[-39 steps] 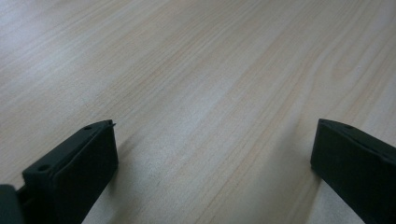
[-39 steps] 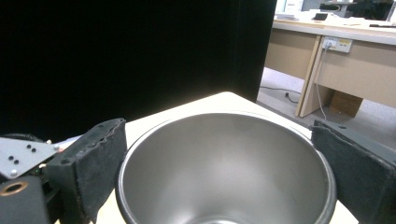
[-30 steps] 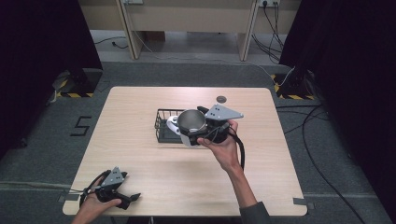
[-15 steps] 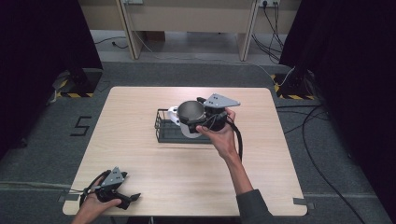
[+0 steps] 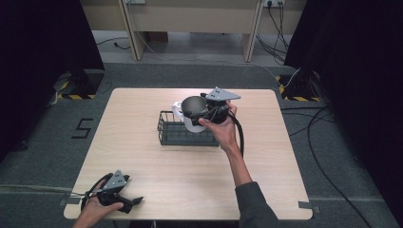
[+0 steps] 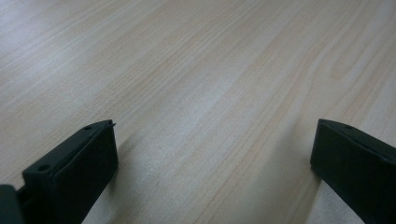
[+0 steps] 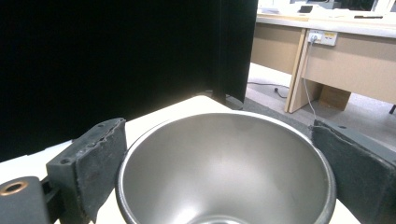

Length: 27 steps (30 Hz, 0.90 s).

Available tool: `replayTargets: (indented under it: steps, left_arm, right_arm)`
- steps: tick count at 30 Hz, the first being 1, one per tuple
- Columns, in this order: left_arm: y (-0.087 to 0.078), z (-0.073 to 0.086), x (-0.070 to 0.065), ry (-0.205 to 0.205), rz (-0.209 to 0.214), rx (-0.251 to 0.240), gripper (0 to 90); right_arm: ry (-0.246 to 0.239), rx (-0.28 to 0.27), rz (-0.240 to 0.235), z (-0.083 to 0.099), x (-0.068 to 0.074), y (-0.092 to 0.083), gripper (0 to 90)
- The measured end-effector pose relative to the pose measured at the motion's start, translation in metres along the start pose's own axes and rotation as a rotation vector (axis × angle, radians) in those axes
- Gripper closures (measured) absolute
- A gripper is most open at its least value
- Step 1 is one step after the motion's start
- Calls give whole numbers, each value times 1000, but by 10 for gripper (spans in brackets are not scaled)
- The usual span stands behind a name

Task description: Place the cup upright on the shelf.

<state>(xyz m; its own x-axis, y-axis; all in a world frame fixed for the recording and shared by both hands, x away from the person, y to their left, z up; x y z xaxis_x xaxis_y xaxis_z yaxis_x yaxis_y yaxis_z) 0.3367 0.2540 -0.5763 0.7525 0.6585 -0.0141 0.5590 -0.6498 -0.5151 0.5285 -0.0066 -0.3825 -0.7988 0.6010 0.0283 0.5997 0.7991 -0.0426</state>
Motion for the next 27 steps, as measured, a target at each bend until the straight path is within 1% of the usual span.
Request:
replayTargets:
  steps: [3, 6, 10, 14, 20, 27]
  left_arm:
    - [0, 0, 0, 0, 0, 0, 1]
    - [0, 0, 0, 0, 2, 0, 1]
    - [0, 0, 0, 0, 3, -1, 1]
    - [0, 0, 0, 0, 3, -1, 1]
    - [0, 0, 0, 0, 3, 0, 0]
    - [0, 0, 0, -1, 3, 0, 0]
  right_arm:
    - [-6, 7, 3, 2, -6, 4, 62]
    - [1, 6, 9, 5, -10, 8, 62]
    - [6, 13, 10, 11, -15, 12, 62]
    - [8, 19, 22, 16, -19, 15, 62]
    - [-2, 36, 30, 22, -23, 19, 61]
    - [8, 50, 32, 30, -26, 22, 61]
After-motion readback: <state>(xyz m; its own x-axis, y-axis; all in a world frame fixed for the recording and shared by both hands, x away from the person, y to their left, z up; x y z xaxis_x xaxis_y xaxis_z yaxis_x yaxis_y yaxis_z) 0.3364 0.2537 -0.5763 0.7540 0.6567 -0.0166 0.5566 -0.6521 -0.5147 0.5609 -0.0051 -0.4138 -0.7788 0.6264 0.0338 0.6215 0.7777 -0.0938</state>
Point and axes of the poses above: each handheld gripper's, and its own axes: y roughly forward along the jaws, z roughly out of its underside, x roughly to its left, the point moved 7 cm from there along y, roughly forward along the jaws, and after that the axes turned 12 degrees about -x, right-handed, at the moved point
